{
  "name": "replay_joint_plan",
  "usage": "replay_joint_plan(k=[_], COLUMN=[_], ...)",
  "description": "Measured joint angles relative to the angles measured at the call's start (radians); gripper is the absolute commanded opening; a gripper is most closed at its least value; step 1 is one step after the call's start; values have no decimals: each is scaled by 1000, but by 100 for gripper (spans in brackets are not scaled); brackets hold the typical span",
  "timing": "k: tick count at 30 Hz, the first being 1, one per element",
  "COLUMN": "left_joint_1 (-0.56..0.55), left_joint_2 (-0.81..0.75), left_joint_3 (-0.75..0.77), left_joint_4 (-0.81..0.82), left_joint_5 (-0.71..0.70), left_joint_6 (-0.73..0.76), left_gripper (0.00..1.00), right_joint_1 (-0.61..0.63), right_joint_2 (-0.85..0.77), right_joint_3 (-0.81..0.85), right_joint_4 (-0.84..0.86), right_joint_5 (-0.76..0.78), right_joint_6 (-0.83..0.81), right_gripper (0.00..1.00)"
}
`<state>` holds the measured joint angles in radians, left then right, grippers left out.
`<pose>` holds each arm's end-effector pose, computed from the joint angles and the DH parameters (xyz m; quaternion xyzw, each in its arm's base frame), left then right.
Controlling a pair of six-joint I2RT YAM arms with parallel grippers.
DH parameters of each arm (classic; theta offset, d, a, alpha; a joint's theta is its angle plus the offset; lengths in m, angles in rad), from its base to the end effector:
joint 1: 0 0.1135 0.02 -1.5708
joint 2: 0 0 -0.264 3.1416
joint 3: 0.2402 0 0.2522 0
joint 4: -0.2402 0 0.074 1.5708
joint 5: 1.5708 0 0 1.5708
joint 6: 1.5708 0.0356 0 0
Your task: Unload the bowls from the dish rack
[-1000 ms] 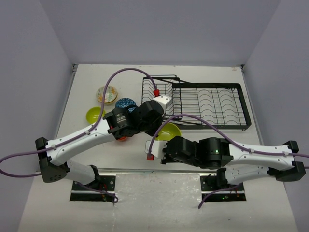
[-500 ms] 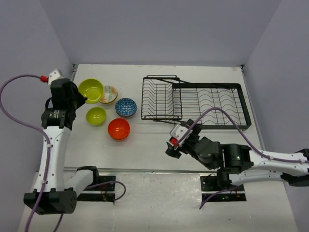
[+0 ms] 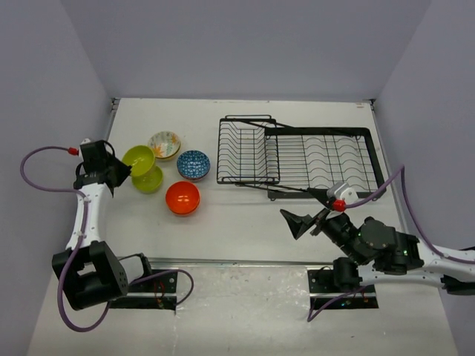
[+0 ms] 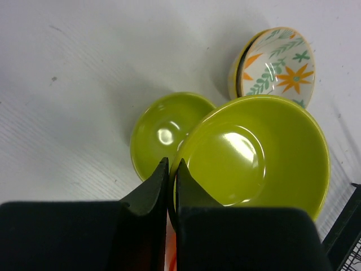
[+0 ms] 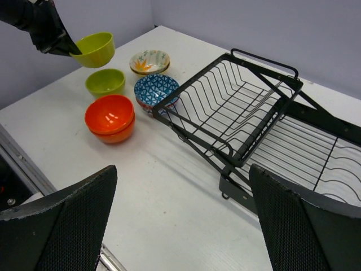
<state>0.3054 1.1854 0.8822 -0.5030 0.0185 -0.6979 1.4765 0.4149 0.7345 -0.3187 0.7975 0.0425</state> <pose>0.2370 0.0740 0.2632 -0.4431 0.8151 -0.0812 0.3642 0.0339 0.0882 0.3539 -0.2210 0.6715 0.2499 0.6617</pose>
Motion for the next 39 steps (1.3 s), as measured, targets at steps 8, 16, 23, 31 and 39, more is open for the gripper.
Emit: replay_joint_plan(k=[8,16,23,31,39], left_joint_1=[0,-11,-39,-63,-72], left_joint_2=[26,47,129,145,144], left_joint_3=[-56,-97,-101,-109,-111], left_joint_4=[101,135,173,180,197], left_joint_5=[-59,-104,-103,-115,-121], left_joint_6=[-1,2,2,2,3], left_gripper=[0,0,0,4,18], right_joint_1=[0,0,0,-2,-2], right_joint_2=[-11,58,80,74,79], right_joint_3=[-35,-34,-37,-49,-53], right_joint_4=[-13,-23,-26,-26,-27], right_joint_5=[-33,-77,-114,-139,-163], right_joint_6=[47,51,51,52,51], right_gripper=[99,99,99,99,99])
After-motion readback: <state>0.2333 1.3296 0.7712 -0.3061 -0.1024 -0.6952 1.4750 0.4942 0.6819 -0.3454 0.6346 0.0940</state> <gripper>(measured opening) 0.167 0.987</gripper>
